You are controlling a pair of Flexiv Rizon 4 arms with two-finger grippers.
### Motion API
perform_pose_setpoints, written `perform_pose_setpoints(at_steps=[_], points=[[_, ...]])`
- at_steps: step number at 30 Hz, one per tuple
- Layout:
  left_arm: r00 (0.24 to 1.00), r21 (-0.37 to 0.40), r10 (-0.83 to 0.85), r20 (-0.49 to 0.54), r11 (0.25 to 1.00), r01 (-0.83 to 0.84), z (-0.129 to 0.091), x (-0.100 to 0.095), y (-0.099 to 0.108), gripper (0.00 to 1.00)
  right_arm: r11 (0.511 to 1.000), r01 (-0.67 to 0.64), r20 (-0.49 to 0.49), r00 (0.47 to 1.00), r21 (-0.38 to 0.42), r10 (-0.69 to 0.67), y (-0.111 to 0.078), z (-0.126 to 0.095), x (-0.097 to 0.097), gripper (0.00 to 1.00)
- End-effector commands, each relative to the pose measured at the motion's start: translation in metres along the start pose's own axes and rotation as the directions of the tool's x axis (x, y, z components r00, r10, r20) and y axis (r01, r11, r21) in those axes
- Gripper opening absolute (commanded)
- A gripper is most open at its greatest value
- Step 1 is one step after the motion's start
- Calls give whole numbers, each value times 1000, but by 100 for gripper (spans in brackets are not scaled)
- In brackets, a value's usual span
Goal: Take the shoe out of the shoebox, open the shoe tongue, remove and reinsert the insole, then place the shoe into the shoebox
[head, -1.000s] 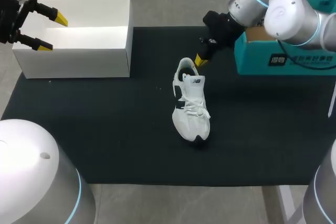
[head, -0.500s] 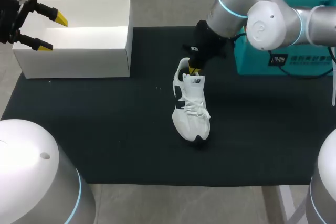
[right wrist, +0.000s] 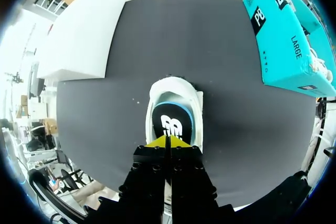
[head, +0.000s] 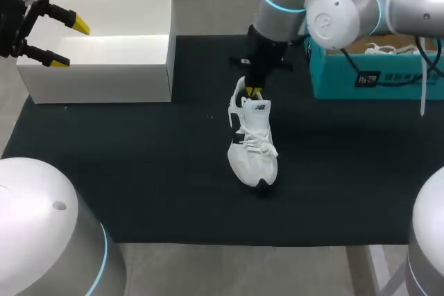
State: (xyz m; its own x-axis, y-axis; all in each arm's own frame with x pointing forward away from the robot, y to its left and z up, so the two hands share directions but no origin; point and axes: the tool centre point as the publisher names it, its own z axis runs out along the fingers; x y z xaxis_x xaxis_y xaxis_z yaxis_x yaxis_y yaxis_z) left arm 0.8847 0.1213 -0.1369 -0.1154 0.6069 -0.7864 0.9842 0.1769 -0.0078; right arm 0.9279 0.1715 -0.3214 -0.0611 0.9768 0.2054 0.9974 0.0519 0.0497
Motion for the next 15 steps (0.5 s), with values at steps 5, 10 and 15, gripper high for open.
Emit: perform_pose_setpoints(at_steps=[5, 10, 15], points=[[1000, 1, -1, -3, 1000, 1, 0, -1, 0, 100, 1000, 0, 2, 1000, -1, 0, -1, 0, 0, 0], [1000, 1, -1, -3, 1000, 1, 0, -1, 0, 100, 989, 23, 8, 1000, -149, -22, -1, 8, -3, 0], [1000, 1, -1, -3, 1000, 1, 0, -1, 0, 100, 976, 72, 44, 997, -204, -64, 2, 18, 0, 0]])
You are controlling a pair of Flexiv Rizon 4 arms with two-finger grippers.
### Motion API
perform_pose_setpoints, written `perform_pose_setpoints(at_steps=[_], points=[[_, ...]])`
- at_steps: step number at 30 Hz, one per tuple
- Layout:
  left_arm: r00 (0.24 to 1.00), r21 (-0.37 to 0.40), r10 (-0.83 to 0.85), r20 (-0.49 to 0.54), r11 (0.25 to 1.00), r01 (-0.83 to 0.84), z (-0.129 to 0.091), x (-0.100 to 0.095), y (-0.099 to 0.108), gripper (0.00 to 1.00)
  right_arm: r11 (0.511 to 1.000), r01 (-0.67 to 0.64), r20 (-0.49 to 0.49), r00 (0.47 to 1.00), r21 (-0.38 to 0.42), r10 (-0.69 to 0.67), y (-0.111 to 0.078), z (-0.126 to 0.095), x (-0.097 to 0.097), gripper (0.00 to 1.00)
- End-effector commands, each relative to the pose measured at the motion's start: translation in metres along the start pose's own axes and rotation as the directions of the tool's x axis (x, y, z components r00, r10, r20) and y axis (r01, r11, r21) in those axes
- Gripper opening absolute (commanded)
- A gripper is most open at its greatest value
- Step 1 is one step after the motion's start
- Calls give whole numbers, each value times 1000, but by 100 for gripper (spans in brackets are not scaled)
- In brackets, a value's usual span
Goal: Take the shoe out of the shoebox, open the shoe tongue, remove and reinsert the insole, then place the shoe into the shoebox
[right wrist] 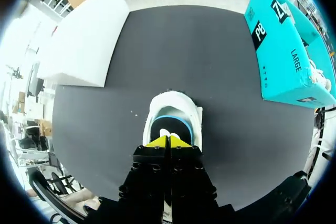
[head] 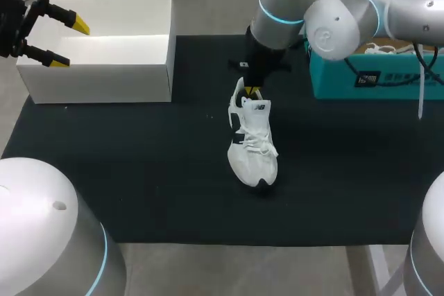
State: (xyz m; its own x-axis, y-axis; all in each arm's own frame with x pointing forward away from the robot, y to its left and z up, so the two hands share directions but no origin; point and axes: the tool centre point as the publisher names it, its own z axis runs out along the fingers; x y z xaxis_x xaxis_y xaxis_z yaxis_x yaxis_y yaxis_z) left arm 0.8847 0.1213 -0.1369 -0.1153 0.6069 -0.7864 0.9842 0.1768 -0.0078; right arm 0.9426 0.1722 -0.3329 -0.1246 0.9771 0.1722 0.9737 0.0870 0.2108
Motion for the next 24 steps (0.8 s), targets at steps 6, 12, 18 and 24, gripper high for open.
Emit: perform_pose_setpoints(at_steps=[6, 12, 18, 24], points=[[1000, 1, -1, -3, 1000, 1, 0, -1, 0, 100, 1000, 11, 6, 1000, -24, -11, -11, 22, 5, 0], [1000, 1, -1, -3, 1000, 1, 0, -1, 0, 100, 1000, 22, 8, 1000, -15, -22, -3, 38, 4, 0], [1000, 1, -1, -3, 1000, 1, 0, -1, 0, 100, 999, 39, 18, 999, 11, -39, 1, 60, -2, 0], [1000, 1, -1, -3, 1000, 1, 0, -1, 0, 100, 998, 37, 5, 999, 54, -37, -7, 84, -8, 0]])
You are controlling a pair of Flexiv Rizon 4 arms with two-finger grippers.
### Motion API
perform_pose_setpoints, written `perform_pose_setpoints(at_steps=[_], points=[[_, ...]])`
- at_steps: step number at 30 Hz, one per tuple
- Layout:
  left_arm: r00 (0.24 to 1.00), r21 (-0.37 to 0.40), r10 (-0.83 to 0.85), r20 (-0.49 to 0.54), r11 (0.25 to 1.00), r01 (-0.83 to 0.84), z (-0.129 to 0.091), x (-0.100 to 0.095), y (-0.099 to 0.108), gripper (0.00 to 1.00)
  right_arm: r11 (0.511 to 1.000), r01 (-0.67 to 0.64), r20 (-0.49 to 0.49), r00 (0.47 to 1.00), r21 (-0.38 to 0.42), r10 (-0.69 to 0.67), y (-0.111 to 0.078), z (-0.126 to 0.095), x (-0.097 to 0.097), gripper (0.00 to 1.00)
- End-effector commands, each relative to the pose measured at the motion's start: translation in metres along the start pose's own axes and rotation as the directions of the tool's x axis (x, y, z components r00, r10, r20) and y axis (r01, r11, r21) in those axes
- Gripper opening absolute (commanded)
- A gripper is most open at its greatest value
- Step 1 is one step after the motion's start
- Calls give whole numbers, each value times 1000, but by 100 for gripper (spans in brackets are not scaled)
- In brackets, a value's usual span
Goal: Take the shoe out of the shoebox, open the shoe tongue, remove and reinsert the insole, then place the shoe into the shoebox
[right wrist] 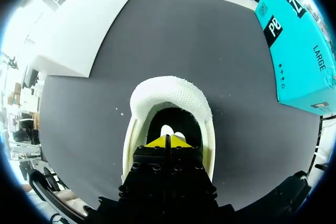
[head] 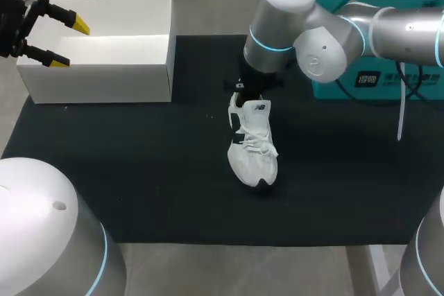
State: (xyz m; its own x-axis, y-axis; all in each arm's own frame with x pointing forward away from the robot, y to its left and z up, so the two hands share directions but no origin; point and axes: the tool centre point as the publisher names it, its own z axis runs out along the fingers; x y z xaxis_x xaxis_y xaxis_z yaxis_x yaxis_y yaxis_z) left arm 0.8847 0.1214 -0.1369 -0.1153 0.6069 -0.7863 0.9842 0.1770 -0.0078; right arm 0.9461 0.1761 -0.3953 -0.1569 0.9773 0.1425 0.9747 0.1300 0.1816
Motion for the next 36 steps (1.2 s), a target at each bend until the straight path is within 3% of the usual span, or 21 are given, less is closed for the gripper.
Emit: perform_pose_setpoints(at_steps=[1, 10, 18, 25, 36], points=[[1000, 1, -1, -3, 1000, 1, 0, -1, 0, 100, 1000, -1, -22, 1000, 23, 1, 2, 25, -1, 0], [1000, 1, -1, -3, 1000, 1, 0, -1, 0, 100, 998, -12, -23, 1000, 54, 13, -7, 33, -5, 0], [1000, 1, -1, -3, 1000, 1, 0, -1, 0, 100, 997, 11, 18, 1000, 70, -12, -6, 2, 0, 0], [1000, 1, -1, -3, 1000, 1, 0, -1, 0, 100, 993, 35, 35, 999, 117, -39, -6, -5, 5, 0], [1000, 1, -1, -3, 1000, 1, 0, -1, 0, 100, 982, 14, 31, 999, 191, -20, -21, 10, -4, 0]])
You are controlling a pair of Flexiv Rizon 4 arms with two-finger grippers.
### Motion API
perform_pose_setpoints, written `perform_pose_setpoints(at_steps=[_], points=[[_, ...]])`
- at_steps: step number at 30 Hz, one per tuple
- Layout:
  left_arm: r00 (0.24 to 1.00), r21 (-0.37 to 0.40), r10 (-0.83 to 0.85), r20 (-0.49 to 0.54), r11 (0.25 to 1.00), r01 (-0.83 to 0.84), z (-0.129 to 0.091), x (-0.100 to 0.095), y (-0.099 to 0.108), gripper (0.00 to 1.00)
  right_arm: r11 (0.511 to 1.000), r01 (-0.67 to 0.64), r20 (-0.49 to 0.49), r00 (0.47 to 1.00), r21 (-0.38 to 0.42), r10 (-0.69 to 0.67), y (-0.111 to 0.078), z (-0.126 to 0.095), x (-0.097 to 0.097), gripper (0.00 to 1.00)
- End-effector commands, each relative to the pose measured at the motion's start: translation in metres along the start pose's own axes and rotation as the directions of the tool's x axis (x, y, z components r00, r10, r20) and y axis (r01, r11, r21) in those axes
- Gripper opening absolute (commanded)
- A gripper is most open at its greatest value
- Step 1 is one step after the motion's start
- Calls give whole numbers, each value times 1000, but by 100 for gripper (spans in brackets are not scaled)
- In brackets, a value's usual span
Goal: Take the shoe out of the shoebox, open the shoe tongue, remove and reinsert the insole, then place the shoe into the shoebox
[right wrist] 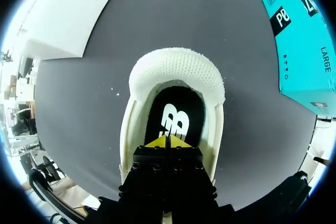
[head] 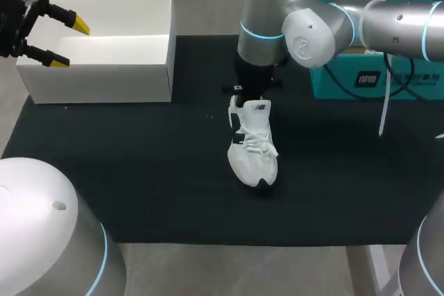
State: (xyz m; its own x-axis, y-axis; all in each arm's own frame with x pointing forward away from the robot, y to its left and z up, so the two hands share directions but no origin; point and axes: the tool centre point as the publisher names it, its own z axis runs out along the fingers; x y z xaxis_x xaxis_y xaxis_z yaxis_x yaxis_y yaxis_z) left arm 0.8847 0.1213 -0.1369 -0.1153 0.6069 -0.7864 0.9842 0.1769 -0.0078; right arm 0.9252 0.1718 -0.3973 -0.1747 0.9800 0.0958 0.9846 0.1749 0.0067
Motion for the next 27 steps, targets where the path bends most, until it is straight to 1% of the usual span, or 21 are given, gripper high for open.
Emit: perform_pose_setpoints(at_steps=[1, 4, 7, 10, 14, 17, 23, 25, 27], points=[[1000, 1, -1, -3, 1000, 1, 0, -1, 0, 100, 1000, -3, -15, 1000, 16, 4, 2, 15, -3, 0], [1000, 1, -1, -3, 1000, 1, 0, -1, 0, 100, 999, -5, -20, 1000, 34, 6, 2, 20, -4, 0], [1000, 1, -1, -3, 1000, 1, 0, -1, 0, 100, 999, -5, -22, 1000, 40, 6, 0, 18, -3, 0], [1000, 1, -1, -3, 1000, 1, 0, -1, 0, 100, 1000, -6, -16, 1000, 29, 7, -2, 7, -2, 0], [1000, 1, -1, -3, 1000, 1, 0, -1, 0, 100, 1000, -15, -7, 1000, 17, 15, -6, -15, 2, 0], [1000, 1, -1, -3, 1000, 1, 0, -1, 0, 100, 999, -14, 8, 1000, 41, 14, -7, -29, 6, 0], [1000, 1, -1, -3, 1000, 1, 0, -1, 0, 100, 999, -11, 43, 999, 41, 9, -5, -48, 5, 0], [1000, 1, -1, -3, 1000, 1, 0, -1, 0, 100, 999, -19, 42, 999, 44, 17, -4, -52, 4, 0], [1000, 1, -1, -3, 1000, 1, 0, -1, 0, 100, 997, -34, 25, 999, 70, 32, -4, -54, 5, 0]])
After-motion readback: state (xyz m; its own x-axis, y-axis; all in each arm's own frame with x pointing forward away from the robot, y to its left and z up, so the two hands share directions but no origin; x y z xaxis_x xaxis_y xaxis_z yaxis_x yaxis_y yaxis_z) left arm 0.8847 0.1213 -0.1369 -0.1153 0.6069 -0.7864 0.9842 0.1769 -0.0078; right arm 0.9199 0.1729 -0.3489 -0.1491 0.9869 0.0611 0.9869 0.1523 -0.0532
